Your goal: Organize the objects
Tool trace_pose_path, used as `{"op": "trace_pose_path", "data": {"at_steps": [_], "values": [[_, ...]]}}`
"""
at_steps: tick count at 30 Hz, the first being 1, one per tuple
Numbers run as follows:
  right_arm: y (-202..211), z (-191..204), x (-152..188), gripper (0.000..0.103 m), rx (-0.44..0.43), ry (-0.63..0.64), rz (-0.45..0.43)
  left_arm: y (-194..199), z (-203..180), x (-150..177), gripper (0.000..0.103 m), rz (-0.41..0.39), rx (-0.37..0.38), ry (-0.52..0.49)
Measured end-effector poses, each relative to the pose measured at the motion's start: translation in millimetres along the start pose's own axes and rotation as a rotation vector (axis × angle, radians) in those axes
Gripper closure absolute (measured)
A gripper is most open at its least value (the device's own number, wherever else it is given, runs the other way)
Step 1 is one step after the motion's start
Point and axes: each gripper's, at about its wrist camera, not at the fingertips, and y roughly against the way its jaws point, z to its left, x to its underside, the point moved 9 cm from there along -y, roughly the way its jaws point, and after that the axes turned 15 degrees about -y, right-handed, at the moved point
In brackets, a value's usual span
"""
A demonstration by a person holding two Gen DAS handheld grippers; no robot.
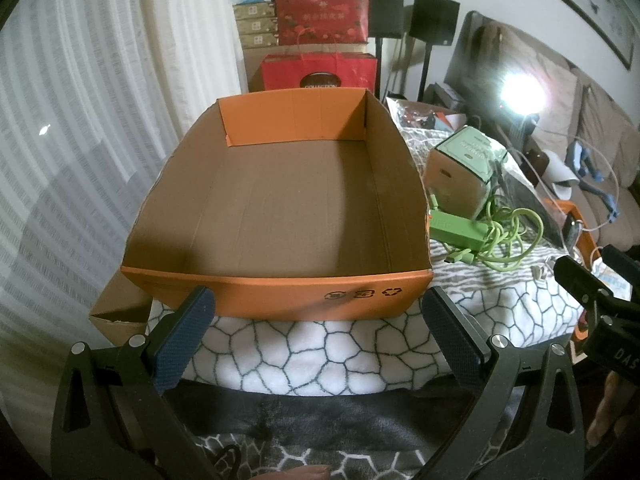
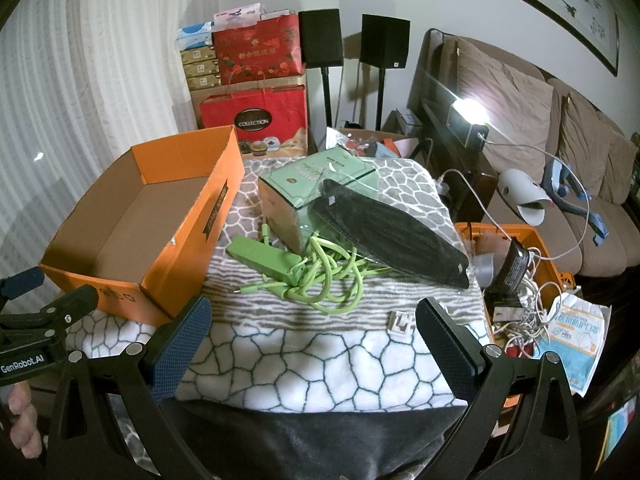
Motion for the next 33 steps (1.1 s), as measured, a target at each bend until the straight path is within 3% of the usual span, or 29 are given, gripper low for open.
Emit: {"op": "trace_pose_path", "data": {"at_steps": [15,19,33], "values": [[-4.6,-1.1,-4.0,0.000,0.000,0.000,-0.001,-10.0,14.5,-2.8,0.000,0.005,0.017,0.026],[-6.1,0.3,-8.3,0.000,0.006,0.001,-0.009,-13.0,32.3,-5.7,0.000,-0.001,0.009,0.057],[-23.1,-27.9,-31.6,0.000,0.045,-0.013,-0.014,-39.1,131.6,-10.2,0.001,0.017,-0.139,0.124]]}}
